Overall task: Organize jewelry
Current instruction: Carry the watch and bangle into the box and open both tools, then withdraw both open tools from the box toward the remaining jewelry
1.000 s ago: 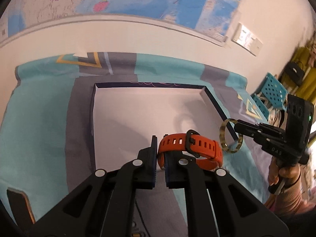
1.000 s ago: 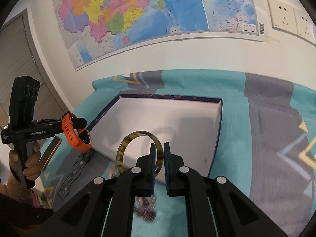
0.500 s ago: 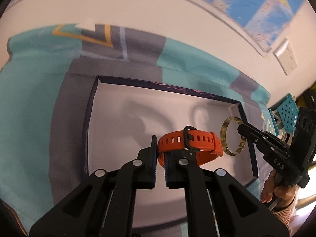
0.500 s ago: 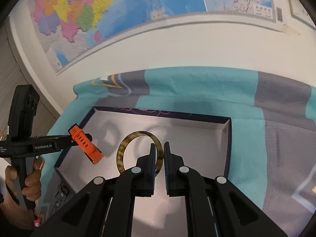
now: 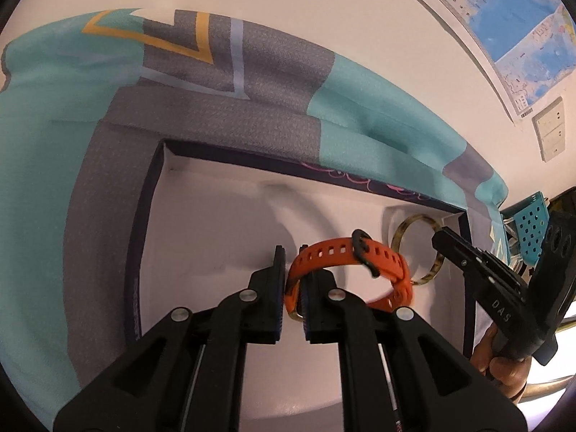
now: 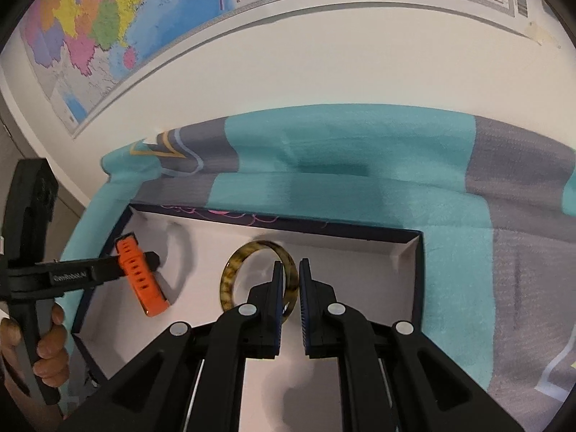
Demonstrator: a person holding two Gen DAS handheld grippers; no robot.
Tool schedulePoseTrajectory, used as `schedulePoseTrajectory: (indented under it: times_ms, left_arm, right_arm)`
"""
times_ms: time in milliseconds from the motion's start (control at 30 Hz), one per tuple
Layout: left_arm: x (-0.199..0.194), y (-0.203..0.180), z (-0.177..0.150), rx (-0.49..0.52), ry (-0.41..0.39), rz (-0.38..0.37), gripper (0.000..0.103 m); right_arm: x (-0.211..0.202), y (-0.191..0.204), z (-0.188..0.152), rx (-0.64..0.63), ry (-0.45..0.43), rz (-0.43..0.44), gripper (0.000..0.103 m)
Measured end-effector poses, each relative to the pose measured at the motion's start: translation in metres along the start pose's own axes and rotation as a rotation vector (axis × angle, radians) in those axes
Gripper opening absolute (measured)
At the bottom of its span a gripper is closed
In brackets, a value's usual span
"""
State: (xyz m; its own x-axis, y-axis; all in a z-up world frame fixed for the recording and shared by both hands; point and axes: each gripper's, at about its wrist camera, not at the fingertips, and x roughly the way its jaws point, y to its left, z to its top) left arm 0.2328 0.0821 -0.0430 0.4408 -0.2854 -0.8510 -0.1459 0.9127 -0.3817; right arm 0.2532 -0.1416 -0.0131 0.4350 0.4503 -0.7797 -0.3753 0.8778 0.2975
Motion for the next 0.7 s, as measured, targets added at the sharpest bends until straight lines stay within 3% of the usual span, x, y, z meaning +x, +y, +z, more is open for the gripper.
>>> schedulePoseTrajectory:
  times_ms: [100,200,267,400,500,567,700]
  left_arm:
    - [0.001,-0.003,0.003,0.000,0.001,0.011,0.009]
    - [0.001,-0.006,0.003,-0.003,-0.003,0.014,0.013]
    - [0.003,-0.009,0.004,-0.009,-0.002,0.012,0.013]
    - [0.003,-0.009,0.004,-0.011,-0.005,0.006,0.012]
    - [0.000,-0.009,0.002,-0.001,-0.014,-0.020,0.025]
    - [-0.006,-0.008,0.000,0.012,-0.038,-0.030,0.046]
    - [-0.030,-0.008,-0.015,0.064,-0.125,-0.061,0.054]
  right_arm:
    - [-0.012,0.007,-0.002,-0.029,-0.041,-0.034,0.012]
    - [-0.032,0.031,-0.010,-0.120,-0.094,0.048,0.023]
    - [-0.034,0.047,-0.014,-0.172,-0.080,0.110,0.026]
    - [-0.024,0.060,-0.017,-0.197,-0.041,0.141,0.026]
    - [-0.015,0.052,-0.018,-0.160,-0.023,0.142,0.026]
    - [-0.017,0.044,-0.020,-0.138,-0.022,0.139,0.026]
    - [-0.036,0.034,-0.030,-0.123,-0.055,0.150,0.026]
